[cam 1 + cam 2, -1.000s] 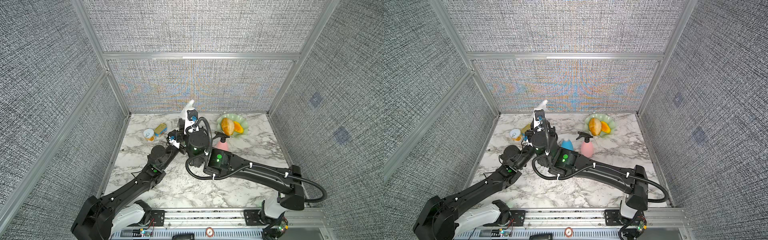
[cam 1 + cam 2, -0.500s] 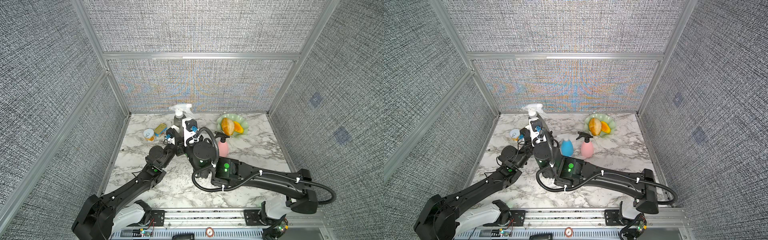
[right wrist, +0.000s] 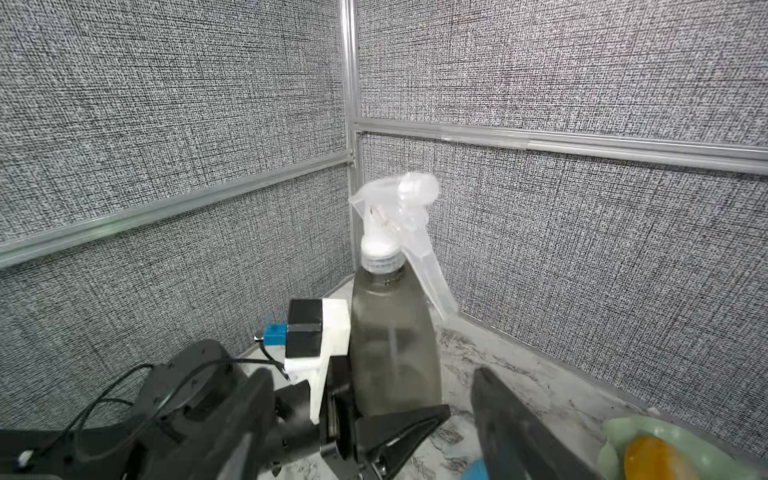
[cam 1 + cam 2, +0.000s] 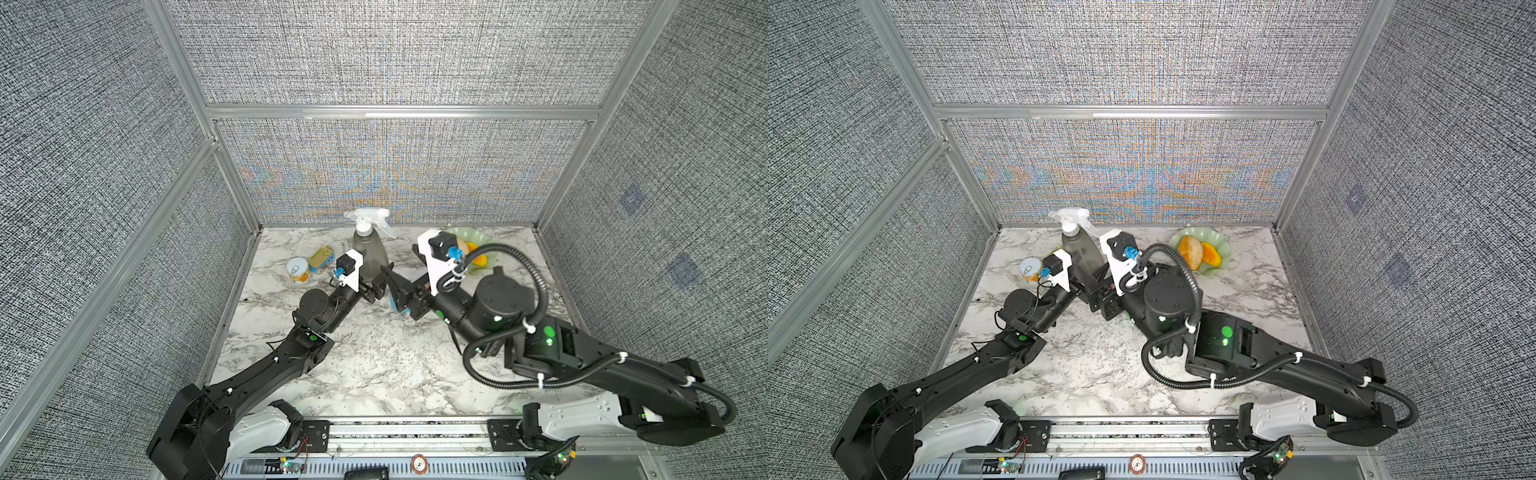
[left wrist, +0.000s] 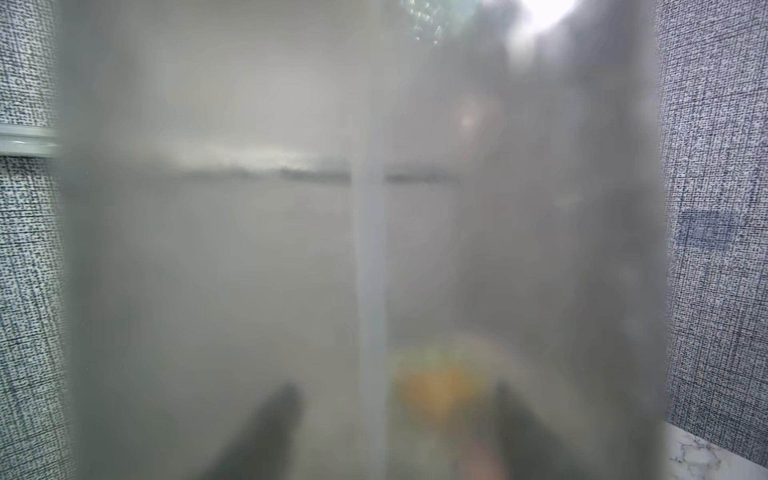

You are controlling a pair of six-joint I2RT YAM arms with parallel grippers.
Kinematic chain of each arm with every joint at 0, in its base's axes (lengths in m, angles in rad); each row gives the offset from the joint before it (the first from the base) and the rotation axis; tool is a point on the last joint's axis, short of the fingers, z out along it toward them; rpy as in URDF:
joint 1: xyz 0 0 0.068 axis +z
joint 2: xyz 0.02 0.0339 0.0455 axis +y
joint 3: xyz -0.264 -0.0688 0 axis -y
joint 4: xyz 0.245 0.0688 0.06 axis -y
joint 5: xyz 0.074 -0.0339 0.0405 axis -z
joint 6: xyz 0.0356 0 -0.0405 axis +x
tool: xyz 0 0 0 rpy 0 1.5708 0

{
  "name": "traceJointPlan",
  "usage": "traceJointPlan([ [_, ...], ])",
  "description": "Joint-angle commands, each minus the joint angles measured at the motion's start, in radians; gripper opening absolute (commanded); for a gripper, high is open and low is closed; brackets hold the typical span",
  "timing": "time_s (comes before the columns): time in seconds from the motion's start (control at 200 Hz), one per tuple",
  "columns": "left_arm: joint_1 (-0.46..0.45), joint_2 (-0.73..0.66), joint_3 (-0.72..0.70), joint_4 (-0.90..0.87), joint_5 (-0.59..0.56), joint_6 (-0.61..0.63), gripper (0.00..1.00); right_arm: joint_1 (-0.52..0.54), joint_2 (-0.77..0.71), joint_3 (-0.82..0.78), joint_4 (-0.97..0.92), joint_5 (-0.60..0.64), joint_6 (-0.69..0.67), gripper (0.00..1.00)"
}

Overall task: Attach spray nozzles to spray bottles
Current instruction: Screw the spray nozzle on the spray bottle.

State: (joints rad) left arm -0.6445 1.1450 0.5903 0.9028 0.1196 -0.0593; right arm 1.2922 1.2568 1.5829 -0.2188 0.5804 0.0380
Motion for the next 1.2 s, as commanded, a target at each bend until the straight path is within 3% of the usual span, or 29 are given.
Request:
traceJointPlan([
  [0.0,0.0,0.008,0.014,0.014,0.054,-0.015,0.61,-0.048,0.034,0.11,-0.234,-0.175,-0.037,0.85],
  [0.165,0.0,0.012,0.025,0.002,0.091,-0.027,0.61,-0.182,0.126,0.287,-0.346,-0.435,-0.079,0.89],
  [0.365,0.0,0.013,0.033,-0.013,0.104,-0.028,0.61,-0.279,0.245,0.426,-0.382,-0.583,-0.07,0.88],
  [0.49,0.0,0.014,0.037,-0.018,0.109,-0.03,0.61,-0.287,0.295,0.457,-0.365,-0.597,-0.069,0.86],
  [0.72,0.0,0.009,0.037,-0.021,0.108,-0.031,0.61,-0.289,0.304,0.391,-0.243,-0.458,-0.038,0.72],
  [0.885,0.0,0.008,0.037,-0.019,0.11,-0.033,0.61,-0.289,0.312,0.37,-0.209,-0.438,-0.035,0.64],
  [1.196,0.0,0.007,0.036,-0.019,0.108,-0.033,0.61,-0.289,0.328,0.365,-0.18,-0.47,-0.016,0.34],
])
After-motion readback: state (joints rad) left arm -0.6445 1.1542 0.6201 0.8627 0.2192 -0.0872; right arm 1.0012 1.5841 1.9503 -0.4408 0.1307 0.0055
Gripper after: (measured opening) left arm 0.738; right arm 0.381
